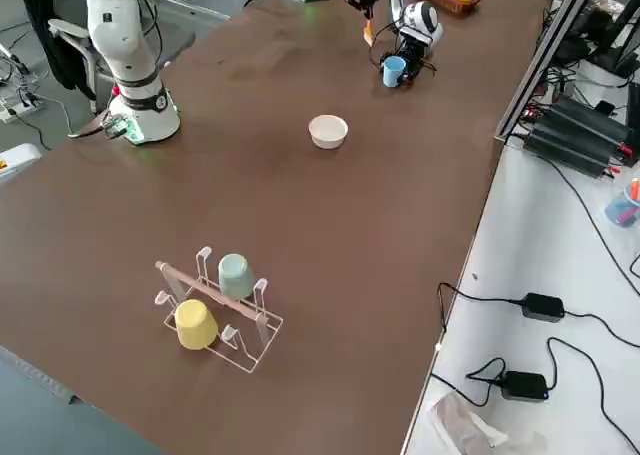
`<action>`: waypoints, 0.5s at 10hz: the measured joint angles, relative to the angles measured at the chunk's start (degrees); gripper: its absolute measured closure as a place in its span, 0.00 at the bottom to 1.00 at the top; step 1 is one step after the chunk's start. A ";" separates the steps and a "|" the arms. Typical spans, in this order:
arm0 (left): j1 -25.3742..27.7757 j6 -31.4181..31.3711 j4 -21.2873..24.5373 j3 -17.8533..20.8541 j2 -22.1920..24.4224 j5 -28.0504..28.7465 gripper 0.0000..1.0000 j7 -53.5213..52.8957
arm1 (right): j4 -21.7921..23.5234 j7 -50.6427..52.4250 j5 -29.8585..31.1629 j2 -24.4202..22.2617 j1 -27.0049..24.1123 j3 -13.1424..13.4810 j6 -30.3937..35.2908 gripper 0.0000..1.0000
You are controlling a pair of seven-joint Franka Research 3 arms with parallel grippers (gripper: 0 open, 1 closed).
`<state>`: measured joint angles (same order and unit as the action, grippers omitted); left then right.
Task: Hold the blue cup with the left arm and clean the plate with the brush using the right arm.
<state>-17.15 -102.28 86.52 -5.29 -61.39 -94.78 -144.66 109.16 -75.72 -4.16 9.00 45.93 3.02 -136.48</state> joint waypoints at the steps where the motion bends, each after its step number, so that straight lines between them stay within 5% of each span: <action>1: -0.01 -0.01 0.00 0.00 0.01 0.00 0.26 0.00 | -2.14 -3.21 2.41 1.95 0.96 0.00 0.04 0.94; 5: -0.09 -0.27 -0.01 0.00 0.09 0.00 0.26 0.00 | -9.91 -12.82 9.21 9.40 4.75 0.05 1.67 0.94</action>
<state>-17.24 -102.56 86.51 -5.29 -61.30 -94.78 -144.66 99.25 -88.54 5.04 18.41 50.69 3.07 -134.81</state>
